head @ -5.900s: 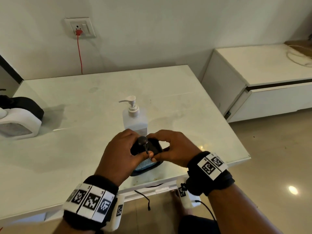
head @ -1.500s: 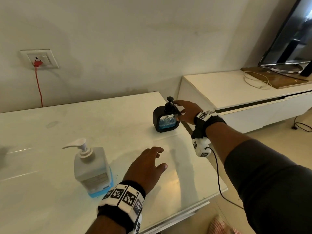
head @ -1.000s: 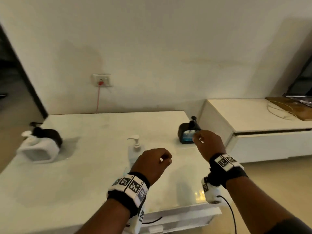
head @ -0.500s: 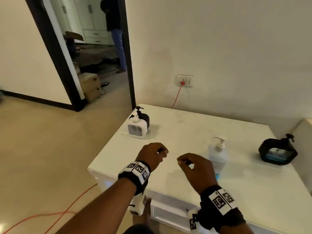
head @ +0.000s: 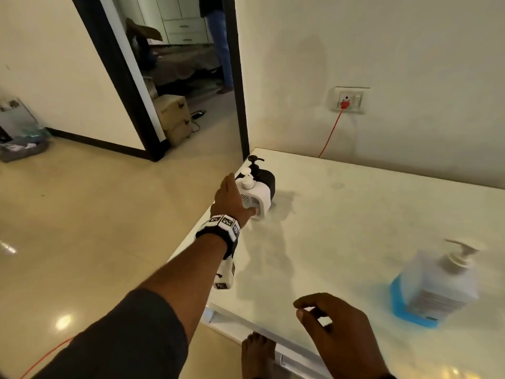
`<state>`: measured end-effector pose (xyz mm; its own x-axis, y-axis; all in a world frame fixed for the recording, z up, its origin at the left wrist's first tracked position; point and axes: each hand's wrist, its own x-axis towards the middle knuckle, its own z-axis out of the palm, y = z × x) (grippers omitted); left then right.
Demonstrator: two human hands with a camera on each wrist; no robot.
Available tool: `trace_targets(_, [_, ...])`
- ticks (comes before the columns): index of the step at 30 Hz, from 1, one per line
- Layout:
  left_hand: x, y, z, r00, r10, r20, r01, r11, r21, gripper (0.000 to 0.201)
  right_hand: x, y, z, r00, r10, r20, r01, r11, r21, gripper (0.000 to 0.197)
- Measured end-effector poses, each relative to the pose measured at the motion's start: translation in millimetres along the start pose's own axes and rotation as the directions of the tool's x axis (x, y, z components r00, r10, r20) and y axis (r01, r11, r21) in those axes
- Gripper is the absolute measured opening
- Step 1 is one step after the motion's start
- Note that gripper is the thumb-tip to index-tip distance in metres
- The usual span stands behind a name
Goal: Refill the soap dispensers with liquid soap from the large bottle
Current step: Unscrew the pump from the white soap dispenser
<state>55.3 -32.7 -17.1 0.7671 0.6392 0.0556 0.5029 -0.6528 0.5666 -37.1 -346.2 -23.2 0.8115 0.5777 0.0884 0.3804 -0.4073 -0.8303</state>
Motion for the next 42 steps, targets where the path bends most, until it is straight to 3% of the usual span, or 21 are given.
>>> trace_targets(5, [25.5, -12.6, 5.2, 0.997, 0.069, 0.016, -0.068, 0.996, -0.052, 0.109, -2.1, 4.9, -0.1, 0.996, -0.060, -0.067, 0.060, 0.998, -0.004, 0.053])
trace_targets(13, [32.5, -13.6, -4.8, 0.992, 0.119, 0.032, -0.123, 0.969, 0.213, 0.079, -11.6, 10.8, -10.9, 0.999, -0.005, -0.039, 0.004, 1.000, -0.013, 0.038])
trace_targets(17, [17.8, -4.6, -16.6, 0.987, 0.111, 0.117, -0.128, 0.980, 0.152, 0.075, -11.0, 10.1, -16.6, 0.999, 0.000, -0.036, 0.000, 1.000, 0.011, 0.036])
trace_targets(23, [-54.0, 15.9, -38.0, 0.958, 0.160, 0.237, -0.164, 0.986, 0.000, 0.069, -13.2, -1.8, -35.7, 0.997, -0.018, -0.070, 0.020, 1.000, 0.019, 0.034])
trace_targets(28, [-140.3, 62.5, -22.4, 0.911, 0.225, 0.345, -0.172, 0.969, -0.178, 0.071, -27.5, -7.1, -70.1, 0.976, 0.054, -0.211, -0.043, 0.997, 0.057, 0.037])
trace_targets(35, [-228.3, 132.5, 24.7, 0.830, 0.378, 0.411, -0.259, 0.913, -0.316, 0.061, -72.9, 19.7, -125.1, 0.875, 0.108, -0.471, -0.130, 0.991, -0.013, 0.033])
trace_targets(38, [-246.7, 140.6, 46.3, 0.797, 0.437, 0.416, -0.294, 0.884, -0.365, 0.058, -92.6, 32.1, -132.2, 0.875, 0.132, -0.466, -0.178, 0.983, -0.055, 0.037])
trace_targets(42, [-254.0, 139.8, 69.6, 0.798, 0.449, 0.401, -0.290, 0.871, -0.397, 0.062, -91.2, 41.9, -134.3, 0.905, 0.087, -0.417, -0.190, 0.958, -0.213, 0.039])
